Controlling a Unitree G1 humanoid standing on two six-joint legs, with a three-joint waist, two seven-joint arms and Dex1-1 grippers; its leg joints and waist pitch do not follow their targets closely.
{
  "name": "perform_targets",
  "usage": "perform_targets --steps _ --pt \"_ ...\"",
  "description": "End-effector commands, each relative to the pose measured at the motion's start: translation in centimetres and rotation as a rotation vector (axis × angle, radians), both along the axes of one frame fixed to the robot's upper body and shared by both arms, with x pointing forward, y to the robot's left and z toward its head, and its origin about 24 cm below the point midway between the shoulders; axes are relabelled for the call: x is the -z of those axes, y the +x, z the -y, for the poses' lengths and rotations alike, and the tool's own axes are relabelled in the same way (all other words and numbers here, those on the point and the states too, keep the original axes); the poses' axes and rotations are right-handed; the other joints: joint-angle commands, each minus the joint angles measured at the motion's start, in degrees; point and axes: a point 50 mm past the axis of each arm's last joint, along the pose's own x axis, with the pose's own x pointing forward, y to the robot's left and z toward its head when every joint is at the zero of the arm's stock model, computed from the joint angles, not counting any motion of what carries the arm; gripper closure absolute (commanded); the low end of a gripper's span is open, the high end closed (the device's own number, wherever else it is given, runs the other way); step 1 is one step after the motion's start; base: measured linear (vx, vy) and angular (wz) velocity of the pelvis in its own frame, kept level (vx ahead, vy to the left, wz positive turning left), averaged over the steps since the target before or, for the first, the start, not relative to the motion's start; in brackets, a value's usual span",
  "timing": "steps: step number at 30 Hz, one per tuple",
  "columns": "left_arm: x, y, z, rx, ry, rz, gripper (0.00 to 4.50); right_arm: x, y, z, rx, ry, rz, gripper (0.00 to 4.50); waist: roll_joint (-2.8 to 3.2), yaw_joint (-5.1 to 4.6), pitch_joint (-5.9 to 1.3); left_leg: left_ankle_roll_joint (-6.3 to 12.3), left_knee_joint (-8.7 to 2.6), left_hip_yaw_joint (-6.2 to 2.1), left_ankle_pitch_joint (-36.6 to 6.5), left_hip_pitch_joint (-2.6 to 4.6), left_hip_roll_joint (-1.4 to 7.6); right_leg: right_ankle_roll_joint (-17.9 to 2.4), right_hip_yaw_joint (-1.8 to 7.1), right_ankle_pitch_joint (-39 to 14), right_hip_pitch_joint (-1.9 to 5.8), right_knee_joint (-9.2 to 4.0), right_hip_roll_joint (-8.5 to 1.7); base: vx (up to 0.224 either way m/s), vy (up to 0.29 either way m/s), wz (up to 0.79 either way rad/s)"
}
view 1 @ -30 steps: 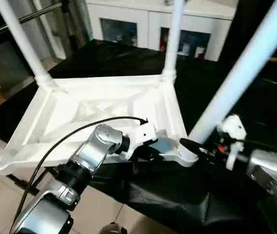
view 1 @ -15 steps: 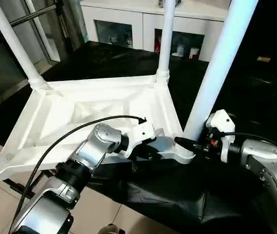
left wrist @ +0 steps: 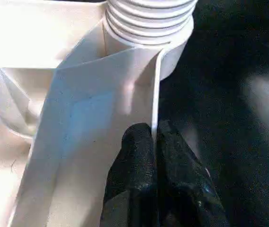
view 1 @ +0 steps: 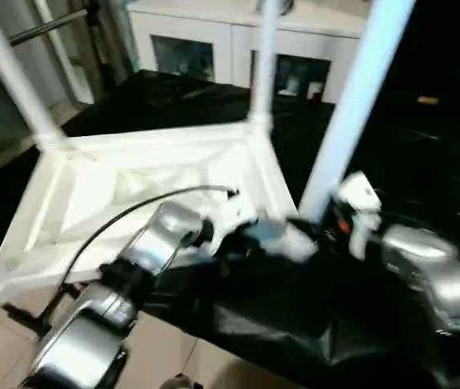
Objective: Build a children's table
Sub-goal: Insert table leg to table base
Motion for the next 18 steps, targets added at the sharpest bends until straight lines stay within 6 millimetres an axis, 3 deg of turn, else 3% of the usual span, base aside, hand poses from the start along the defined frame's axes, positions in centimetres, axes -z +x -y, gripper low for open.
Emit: perform_targets --steps 1,2,3,4,7,8,13,18 --pt "-4.1 2.9 0.9 -0.189 -0.079 0.156 4.5 6.0 -1.3 -0.5 0.177 -0.061 -0.289 2.61 -0.67 -0.14 -3.24 0.28 -4.4 -1.74 -12.81 0.8 2.94 -10.45 2.81 -18.72 1.97 -5.43 -5.47 0.0 0.0 0.0" --pt "-4.1 3.1 1.6 -0.23 -0.076 0.153 4.5 6.4 -0.9 -1.1 0.248 -0.05 -0.309 2.61 -0.77 -0.12 -3.28 0.01 -4.48 -1.87 -12.83 0.66 3.0 -10.18 2.8 -18.68 2.14 -5.39 -5.6 0.0 0.0 0.0" --pt "-4.0 3.2 2.2 -0.245 -0.072 0.149 4.5 6.7 -0.7 -1.7 0.291 -0.037 -0.319 2.61 -0.76 -0.03 -3.25 -0.07 -4.48 -1.78 -13.09 0.95 3.09 -10.0 2.96 -18.43 1.96 -5.6 -5.67 0.0 0.0 0.0" --pt "-4.0 3.2 2.2 -0.245 -0.072 0.149 4.5 6.7 -0.7 -1.7 0.291 -0.037 -0.319 2.61 -0.8 -0.13 -3.22 0.07 -4.53 -1.8 -13.12 0.79 3.07 -10.27 3.02 -17.68 2.08 -5.53 -5.75 0.0 0.0 0.0" --pt "-3.8 2.6 5.0 -0.231 -0.064 0.146 4.5 6.9 0.2 -4.1 0.353 0.05 -0.371 2.61 -0.63 0.02 -3.53 0.74 -4.35 -1.73 -11.33 0.56 2.95 -10.78 3.1 -14.14 2.29 -5.22 -5.76 0.0 0.0 0.0" --pt "-3.8 2.5 5.3 -0.222 -0.07 0.141 4.5 7.0 0.2 -4.3 0.348 0.054 -0.378 2.61 -0.81 0.11 -3.55 0.87 -4.33 -1.66 -11.14 0.64 2.96 -10.54 3.09 -13.79 2.28 -5.32 -5.69 0.0 0.0 0.0" --pt "-3.7 2.3 5.9 -0.189 -0.071 0.137 4.5 7.0 0.4 -4.4 0.351 0.055 -0.399 2.61 -0.73 0.12 -3.56 1.06 -4.61 -1.74 -12.0 0.69 3.28 -10.61 3.12 -12.69 2.39 -5.21 -5.67 0.0 0.0 0.0" --pt "-3.4 2.4 5.7 -0.193 -0.06 0.132 4.5 6.9 0.6 -4.2 0.361 0.045 -0.407 2.61 -0.87 0.11 -3.44 0.45 -4.8 -1.74 -13.95 0.82 3.25 -9.93 3.2 -15.83 2.31 -5.61 -5.82 0.0 0.0 0.0"
